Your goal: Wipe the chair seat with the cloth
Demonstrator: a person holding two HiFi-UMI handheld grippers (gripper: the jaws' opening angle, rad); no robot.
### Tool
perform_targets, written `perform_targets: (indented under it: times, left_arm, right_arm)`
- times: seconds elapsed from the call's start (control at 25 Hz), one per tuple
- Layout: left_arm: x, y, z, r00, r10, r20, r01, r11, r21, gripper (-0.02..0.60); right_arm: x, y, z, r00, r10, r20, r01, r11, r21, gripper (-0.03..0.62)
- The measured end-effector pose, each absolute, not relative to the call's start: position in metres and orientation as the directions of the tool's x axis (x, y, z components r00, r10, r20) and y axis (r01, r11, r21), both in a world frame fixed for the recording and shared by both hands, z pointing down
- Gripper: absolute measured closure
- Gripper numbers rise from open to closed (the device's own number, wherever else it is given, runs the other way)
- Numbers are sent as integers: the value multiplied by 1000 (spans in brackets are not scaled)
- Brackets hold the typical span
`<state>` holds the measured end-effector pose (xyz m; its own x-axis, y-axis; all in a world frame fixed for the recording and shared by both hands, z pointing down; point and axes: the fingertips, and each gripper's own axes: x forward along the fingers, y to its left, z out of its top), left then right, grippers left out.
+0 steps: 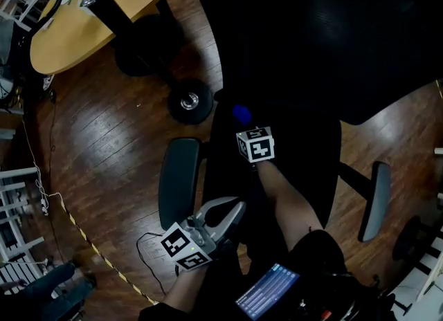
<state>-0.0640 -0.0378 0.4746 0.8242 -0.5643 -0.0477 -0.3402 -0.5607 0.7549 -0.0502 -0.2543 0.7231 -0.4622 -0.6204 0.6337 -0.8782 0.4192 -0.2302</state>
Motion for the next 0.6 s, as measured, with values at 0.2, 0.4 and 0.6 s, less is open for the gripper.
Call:
perform_targets:
  times: [0.2,0.4,0.6]
  left_arm:
    - [-63,-37,478,835,-550,-19,-353,-561,748,577]
    - [-54,-35,485,858,-513,21,-356,-567,743,577]
    - [-50,-40,490,869,-492,47,-360,-565,742,577]
  right_arm:
    - [36,-247,733,-329,-643,691,-941,285,-183,556]
    - [151,-222,738,-153,-646,748,-984,167,-57,556]
    - [252,-191,725,22,-640,768,-1000,1,29,556]
